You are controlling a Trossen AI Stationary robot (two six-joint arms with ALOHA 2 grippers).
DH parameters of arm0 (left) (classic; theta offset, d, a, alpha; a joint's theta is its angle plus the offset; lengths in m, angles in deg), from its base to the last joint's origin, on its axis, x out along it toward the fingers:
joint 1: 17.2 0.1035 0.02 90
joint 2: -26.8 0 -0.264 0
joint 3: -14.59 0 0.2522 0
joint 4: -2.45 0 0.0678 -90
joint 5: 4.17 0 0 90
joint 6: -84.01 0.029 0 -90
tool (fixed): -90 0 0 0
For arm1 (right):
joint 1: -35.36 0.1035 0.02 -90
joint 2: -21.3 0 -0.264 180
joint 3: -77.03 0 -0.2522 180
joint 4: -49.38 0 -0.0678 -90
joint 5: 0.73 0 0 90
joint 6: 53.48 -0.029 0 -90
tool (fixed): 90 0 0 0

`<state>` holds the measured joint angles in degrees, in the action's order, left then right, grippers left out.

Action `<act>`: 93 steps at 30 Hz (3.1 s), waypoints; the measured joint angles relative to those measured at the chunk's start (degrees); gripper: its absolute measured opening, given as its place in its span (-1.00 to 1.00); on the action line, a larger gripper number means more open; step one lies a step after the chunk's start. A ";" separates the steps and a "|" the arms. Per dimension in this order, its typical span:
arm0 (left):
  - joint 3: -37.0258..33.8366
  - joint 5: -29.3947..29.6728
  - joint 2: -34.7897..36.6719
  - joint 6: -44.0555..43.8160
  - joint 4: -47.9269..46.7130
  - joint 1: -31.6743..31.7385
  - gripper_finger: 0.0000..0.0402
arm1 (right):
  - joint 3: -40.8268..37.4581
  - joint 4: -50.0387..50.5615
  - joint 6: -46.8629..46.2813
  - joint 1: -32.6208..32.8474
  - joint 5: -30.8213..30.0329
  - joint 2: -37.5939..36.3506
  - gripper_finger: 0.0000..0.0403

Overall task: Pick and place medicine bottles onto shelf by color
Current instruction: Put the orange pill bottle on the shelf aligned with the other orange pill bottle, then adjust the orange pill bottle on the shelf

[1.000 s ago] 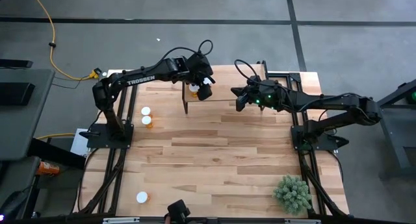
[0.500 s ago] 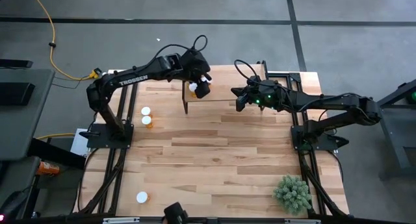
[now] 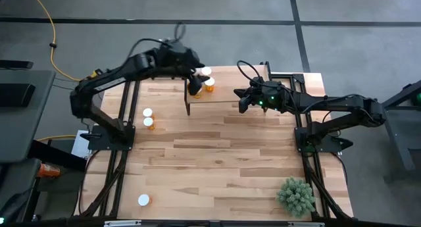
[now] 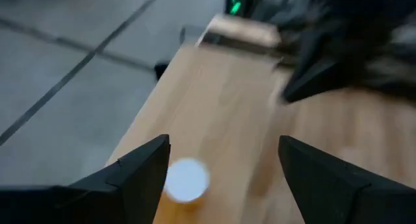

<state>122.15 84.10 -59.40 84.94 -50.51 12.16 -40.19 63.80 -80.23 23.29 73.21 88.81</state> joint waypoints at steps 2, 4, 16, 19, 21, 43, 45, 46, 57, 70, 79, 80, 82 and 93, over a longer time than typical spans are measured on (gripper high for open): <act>-0.04 -0.73 2.94 -0.50 1.54 -1.12 0.30 | 0.00 0.00 0.01 0.00 0.61 0.00 -1.00; -2.07 -0.80 6.78 -0.76 4.35 -2.20 0.18 | 0.00 -0.02 -0.02 0.00 1.78 0.00 -1.00; -43.44 1.84 39.85 -13.11 39.10 -9.44 -0.93 | 0.19 -6.11 1.06 0.09 9.54 4.20 -1.00; -50.86 4.19 44.87 -14.27 51.55 -12.00 -0.98 | 3.27 -4.01 2.01 -0.21 10.34 8.87 -1.00; -53.51 5.54 46.85 -14.31 56.24 -13.34 -0.99 | 6.40 -1.15 3.86 -0.74 10.34 11.96 -1.00; -54.47 7.34 48.13 -14.46 57.42 -18.24 -1.00 | 25.62 13.91 13.74 -7.82 9.55 28.61 -1.00; -54.47 7.56 48.13 -14.45 57.40 -18.22 -1.00 | 25.62 13.73 13.42 -7.82 10.65 28.61 -1.00; -54.47 7.73 48.13 -14.46 57.37 -18.22 -1.00 | 25.62 13.49 13.28 -7.82 10.65 28.61 -1.00; -54.47 8.45 48.11 -15.60 57.00 -18.22 -1.00 | 25.62 10.88 13.84 -7.80 11.87 28.61 -1.00; -54.47 8.38 48.11 -16.41 56.76 -18.22 -1.00 | 25.62 13.32 16.75 -7.85 7.50 28.67 -1.00; -54.47 8.34 48.11 -16.82 56.56 -18.22 -1.00 | 25.62 7.83 16.68 -7.81 9.56 28.85 -1.00; -54.47 8.31 48.11 -16.83 56.54 -18.22 -1.00 | 25.62 7.37 16.57 -7.82 10.29 28.85 -1.00; -54.47 8.28 48.11 -16.83 56.53 -18.22 -1.00 | 25.64 7.35 16.51 -7.82 10.39 28.85 -1.00; -54.47 8.24 48.11 -16.76 55.52 -18.22 -1.00 | 25.64 11.46 15.39 -4.63 14.17 29.22 -1.00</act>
<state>67.68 92.34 -11.29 68.18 5.00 -6.06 -14.55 75.27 -64.84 18.66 87.38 118.03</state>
